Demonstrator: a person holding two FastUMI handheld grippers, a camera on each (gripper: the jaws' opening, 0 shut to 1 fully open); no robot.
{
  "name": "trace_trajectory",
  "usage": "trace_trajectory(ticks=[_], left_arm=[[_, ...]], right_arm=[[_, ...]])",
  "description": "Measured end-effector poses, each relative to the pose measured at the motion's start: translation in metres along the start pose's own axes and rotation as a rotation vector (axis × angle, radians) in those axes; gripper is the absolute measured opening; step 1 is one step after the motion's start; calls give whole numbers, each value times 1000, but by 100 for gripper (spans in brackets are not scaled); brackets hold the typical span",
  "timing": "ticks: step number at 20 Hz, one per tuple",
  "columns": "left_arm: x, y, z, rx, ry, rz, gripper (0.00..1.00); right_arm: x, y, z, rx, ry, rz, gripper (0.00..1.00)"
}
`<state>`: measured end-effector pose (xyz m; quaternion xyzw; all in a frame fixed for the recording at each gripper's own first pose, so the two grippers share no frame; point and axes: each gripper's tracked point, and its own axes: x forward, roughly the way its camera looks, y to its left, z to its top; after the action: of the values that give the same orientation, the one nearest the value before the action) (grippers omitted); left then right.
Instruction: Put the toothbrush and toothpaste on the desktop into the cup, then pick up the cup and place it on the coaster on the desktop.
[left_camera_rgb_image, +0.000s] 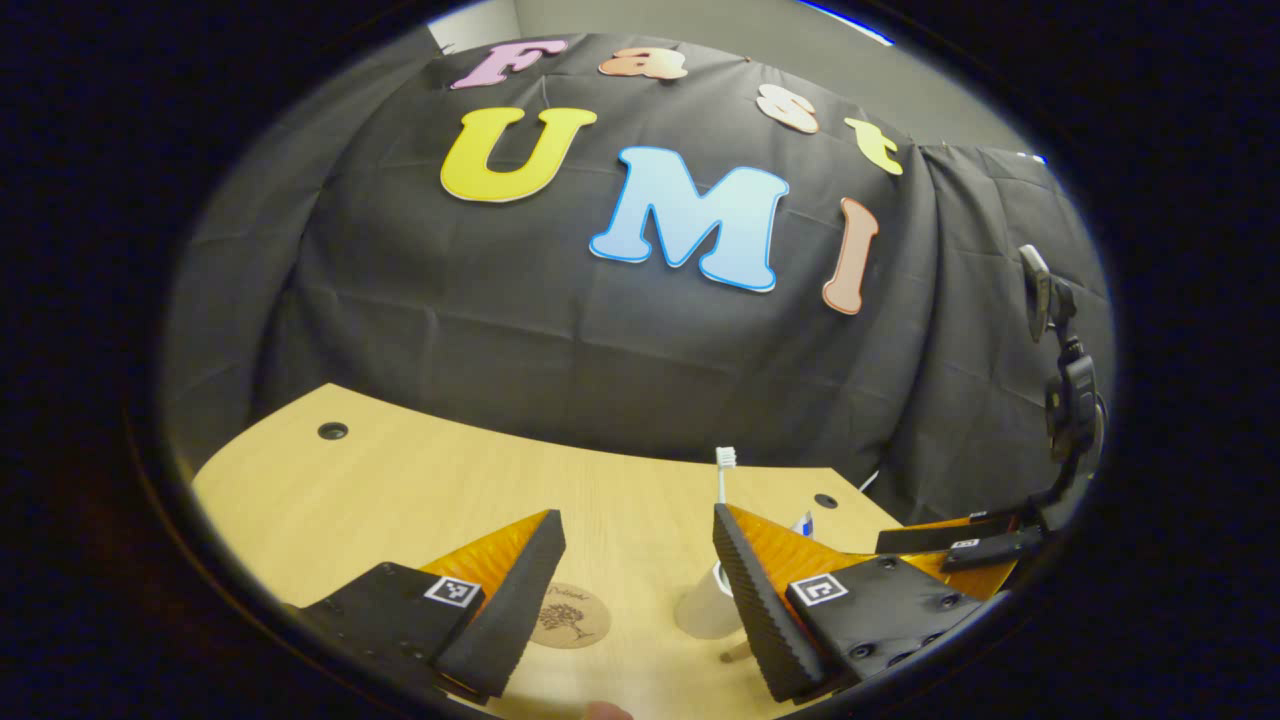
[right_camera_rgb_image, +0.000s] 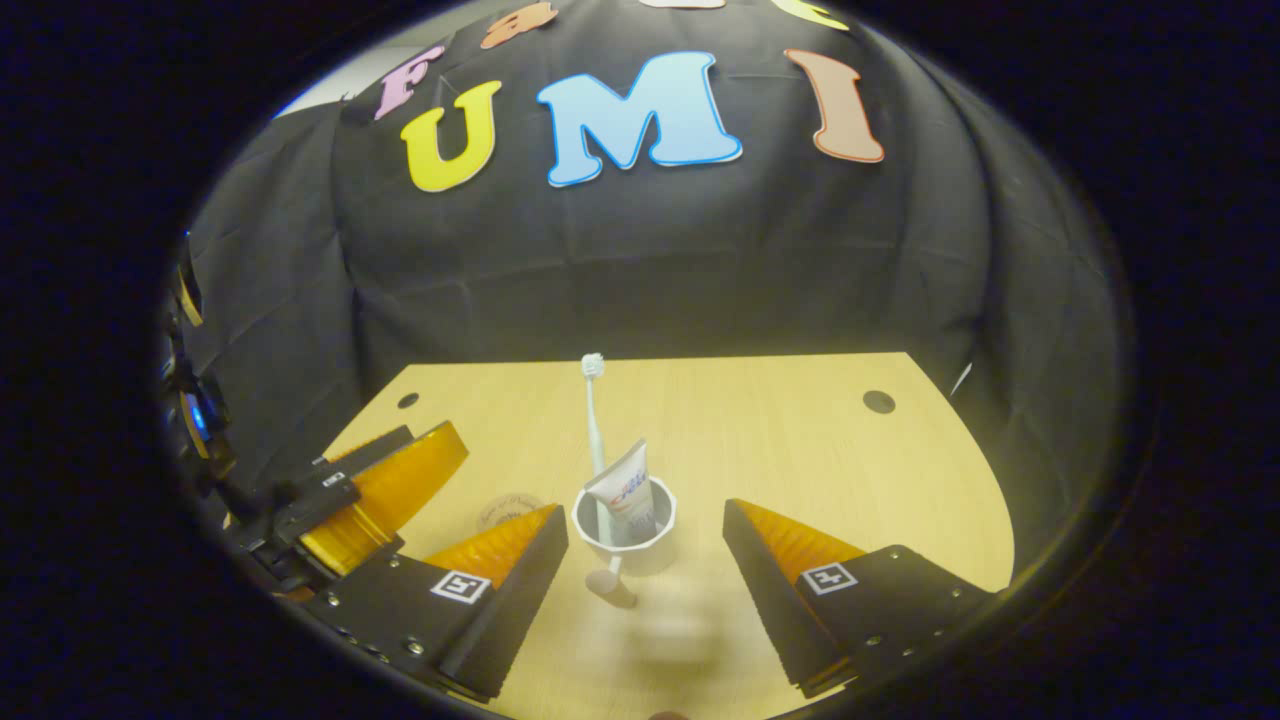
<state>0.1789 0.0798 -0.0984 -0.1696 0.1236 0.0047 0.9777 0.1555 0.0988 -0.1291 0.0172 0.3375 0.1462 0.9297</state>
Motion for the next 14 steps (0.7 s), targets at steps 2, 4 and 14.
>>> trace_trajectory(ticks=[2, 4, 14], left_arm=[[-9, 6, 1, 19, 3, 6, 96], [-19, 10, 1, 29, 8, 1, 99], [-47, 37, -22, 26, 74, 16, 96]], right_arm=[[7, 9, -10, -6, 68, 0, 97], [18, 10, -19, -8, 132, -10, 97], [55, 16, -63, 9, 421, -68, 97]])
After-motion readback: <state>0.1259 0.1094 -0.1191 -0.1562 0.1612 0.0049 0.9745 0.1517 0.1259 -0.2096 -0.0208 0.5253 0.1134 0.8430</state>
